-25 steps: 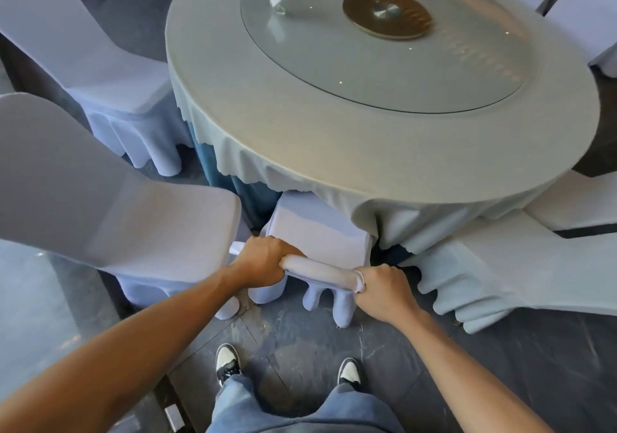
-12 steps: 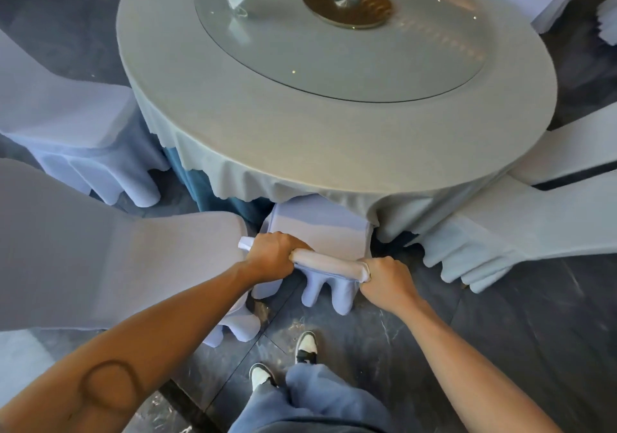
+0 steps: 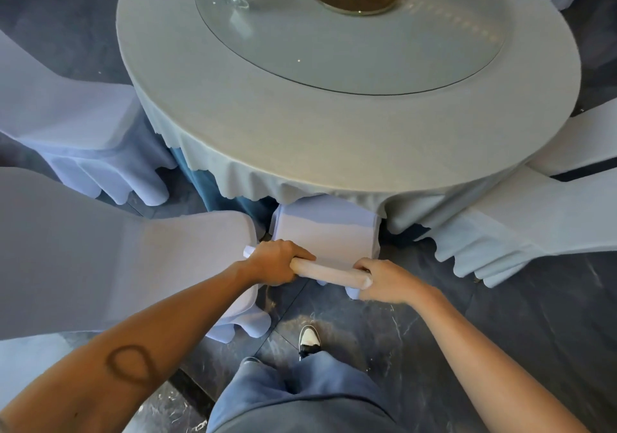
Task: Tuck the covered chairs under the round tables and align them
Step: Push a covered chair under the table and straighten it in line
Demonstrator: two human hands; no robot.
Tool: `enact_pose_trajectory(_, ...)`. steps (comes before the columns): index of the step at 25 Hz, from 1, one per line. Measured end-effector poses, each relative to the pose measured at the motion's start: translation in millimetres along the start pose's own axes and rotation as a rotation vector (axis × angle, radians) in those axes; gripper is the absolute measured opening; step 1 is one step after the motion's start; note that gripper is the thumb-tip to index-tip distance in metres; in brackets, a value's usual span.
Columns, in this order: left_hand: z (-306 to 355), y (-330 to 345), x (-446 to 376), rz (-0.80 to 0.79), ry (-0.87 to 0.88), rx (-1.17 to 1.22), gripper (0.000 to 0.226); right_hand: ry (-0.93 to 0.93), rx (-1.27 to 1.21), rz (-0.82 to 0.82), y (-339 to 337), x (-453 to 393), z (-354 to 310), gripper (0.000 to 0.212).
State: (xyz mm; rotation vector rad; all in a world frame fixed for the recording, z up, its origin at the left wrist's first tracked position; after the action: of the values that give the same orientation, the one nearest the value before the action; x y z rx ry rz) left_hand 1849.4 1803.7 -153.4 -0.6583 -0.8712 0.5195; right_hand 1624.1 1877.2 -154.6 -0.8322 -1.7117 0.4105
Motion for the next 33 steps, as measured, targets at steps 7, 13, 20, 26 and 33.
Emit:
enact_pose_trajectory(7,-31,-18,4,-0.192,0.089,0.137,0.058,-0.042,0.018,-0.295,-13,-19,-60,0.056)
enact_pose_trajectory(13,-99,-66,26,-0.153,0.151,0.192,0.043,0.068,0.054,-0.191,-21,-47,-134,0.074)
enact_pose_trajectory(20,-234,-163,82,0.116,0.232,0.002,0.053,0.088,-0.019,0.29,-30,-84,-296,0.066)
enact_pose_trajectory(26,-332,-226,128,0.313,0.238,-0.075,0.053,-0.04,-0.028,0.488,-46,-121,-422,0.056)
enact_pose_trajectory(33,-421,-253,193,0.377,0.092,-0.16,0.051,-0.254,-0.108,0.458,-17,-163,-545,0.068)
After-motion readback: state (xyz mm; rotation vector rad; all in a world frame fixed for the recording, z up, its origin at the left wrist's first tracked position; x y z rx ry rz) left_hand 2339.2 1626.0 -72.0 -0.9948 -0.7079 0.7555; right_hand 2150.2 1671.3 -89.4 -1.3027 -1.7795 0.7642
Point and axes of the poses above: each hand's wrist, its own x-axis away from the middle knuckle, its own y-axis out of the palm, z = x × y, the point moved 5 cm from there along -x, towards the middle knuckle, and after that the axes turned 8 degrees about x, right-handed, at the moved point
